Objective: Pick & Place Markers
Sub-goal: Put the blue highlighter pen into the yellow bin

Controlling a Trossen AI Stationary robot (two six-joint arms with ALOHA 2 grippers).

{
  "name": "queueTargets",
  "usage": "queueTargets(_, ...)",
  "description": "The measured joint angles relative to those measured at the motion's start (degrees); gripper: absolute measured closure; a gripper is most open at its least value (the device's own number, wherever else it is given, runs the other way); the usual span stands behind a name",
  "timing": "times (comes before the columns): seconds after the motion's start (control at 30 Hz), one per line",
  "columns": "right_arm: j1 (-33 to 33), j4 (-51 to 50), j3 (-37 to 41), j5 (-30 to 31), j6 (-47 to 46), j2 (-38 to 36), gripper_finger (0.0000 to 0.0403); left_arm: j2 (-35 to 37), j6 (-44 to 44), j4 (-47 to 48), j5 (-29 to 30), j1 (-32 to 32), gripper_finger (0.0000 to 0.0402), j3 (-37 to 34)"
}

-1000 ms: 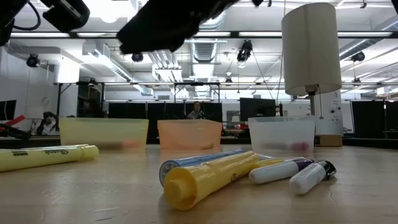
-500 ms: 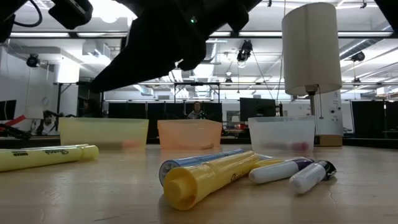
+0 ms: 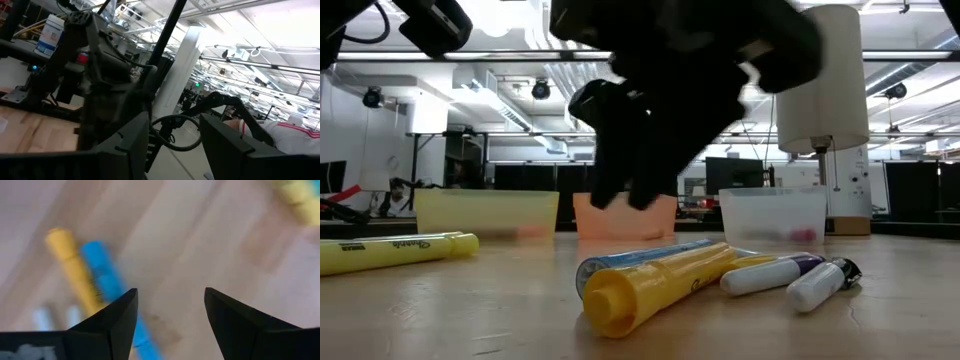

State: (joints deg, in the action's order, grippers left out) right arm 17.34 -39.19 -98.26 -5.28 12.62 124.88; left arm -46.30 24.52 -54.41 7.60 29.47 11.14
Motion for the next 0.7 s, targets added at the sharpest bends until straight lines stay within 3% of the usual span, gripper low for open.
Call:
queueTargets(0.23, 3.2, -0.9, 0.0, -0.6, 1.0, 0.1, 0.0182, 0.0, 0.6, 0.2, 0.0, 0.0, 0.0232, 0.0)
queueTargets(0.7, 3.1, 0.2, 1.7, -0.3, -1.9, 0.2, 0.0182, 0.0, 1.0, 0.5, 0.0, 0.0, 0.0232, 0.0)
